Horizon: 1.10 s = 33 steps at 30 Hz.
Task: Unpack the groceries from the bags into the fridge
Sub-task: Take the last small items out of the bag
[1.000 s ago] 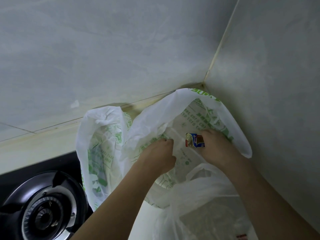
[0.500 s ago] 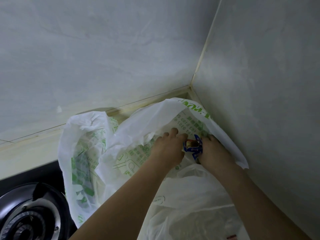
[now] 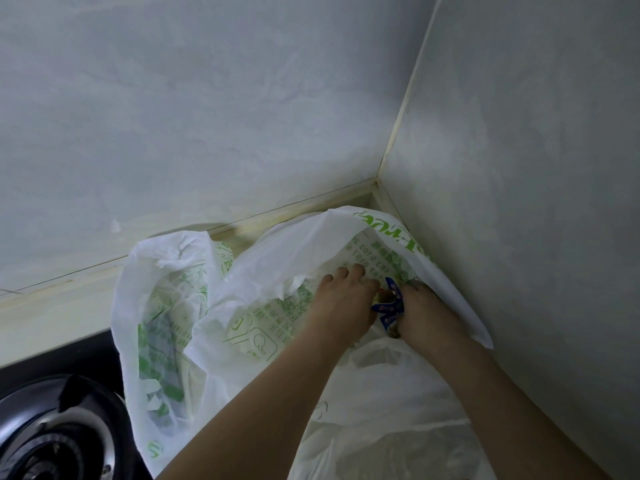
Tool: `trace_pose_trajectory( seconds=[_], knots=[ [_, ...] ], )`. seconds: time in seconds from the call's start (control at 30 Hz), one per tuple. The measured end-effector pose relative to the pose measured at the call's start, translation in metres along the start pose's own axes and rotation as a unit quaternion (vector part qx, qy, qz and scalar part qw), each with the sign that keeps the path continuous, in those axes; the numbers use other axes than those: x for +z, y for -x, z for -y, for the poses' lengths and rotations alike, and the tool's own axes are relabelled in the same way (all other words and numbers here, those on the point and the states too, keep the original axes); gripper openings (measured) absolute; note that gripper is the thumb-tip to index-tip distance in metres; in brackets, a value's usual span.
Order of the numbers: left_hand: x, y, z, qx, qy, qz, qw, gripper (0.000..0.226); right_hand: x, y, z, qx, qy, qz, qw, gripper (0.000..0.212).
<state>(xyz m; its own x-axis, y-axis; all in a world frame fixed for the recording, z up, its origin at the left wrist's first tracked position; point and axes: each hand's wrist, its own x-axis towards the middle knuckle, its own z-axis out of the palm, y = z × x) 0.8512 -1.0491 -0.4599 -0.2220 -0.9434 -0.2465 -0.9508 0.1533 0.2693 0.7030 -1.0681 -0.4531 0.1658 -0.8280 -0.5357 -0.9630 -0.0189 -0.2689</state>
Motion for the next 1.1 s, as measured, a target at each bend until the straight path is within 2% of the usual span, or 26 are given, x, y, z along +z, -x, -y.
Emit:
trace_pose_trajectory(
  seconds=[0.1, 0.23, 0.33, 0.47, 0.73, 0.93, 1.1],
  knots=[
    [-0.004, 0.0, 0.0, -0.001, 0.008, 0.006, 1.0, 0.045, -0.001, -0.004, 0.0, -0.016, 0.009, -0.003, 1.0, 0.043],
    [-0.01, 0.01, 0.009, -0.053, 0.027, -0.001, 0.998, 0.039, -0.005, -0.01, 0.003, -0.022, 0.024, 0.004, 0.999, 0.06],
    [-0.008, 0.013, 0.015, -0.076, 0.032, 0.019, 0.996, 0.037, -0.007, -0.014, 0.008, -0.011, 0.052, 0.015, 0.998, 0.055],
    [-0.003, 0.01, 0.015, -0.05, 0.039, 0.028, 0.998, 0.042, -0.007, -0.018, 0.011, -0.011, 0.086, 0.002, 0.996, 0.05],
    [0.0, 0.006, 0.015, -0.036, 0.024, 0.016, 0.999, 0.032, -0.01, -0.019, 0.013, -0.022, 0.145, -0.018, 0.989, 0.034],
    [-0.003, 0.022, 0.03, -0.087, 0.007, 0.01, 0.996, 0.026, -0.015, -0.019, 0.017, -0.06, 0.164, -0.029, 0.984, 0.027],
    [-0.006, 0.037, 0.037, -0.117, 0.006, 0.009, 0.993, 0.022, -0.02, -0.014, 0.024, -0.113, 0.119, -0.064, 0.984, 0.046]
  ],
)
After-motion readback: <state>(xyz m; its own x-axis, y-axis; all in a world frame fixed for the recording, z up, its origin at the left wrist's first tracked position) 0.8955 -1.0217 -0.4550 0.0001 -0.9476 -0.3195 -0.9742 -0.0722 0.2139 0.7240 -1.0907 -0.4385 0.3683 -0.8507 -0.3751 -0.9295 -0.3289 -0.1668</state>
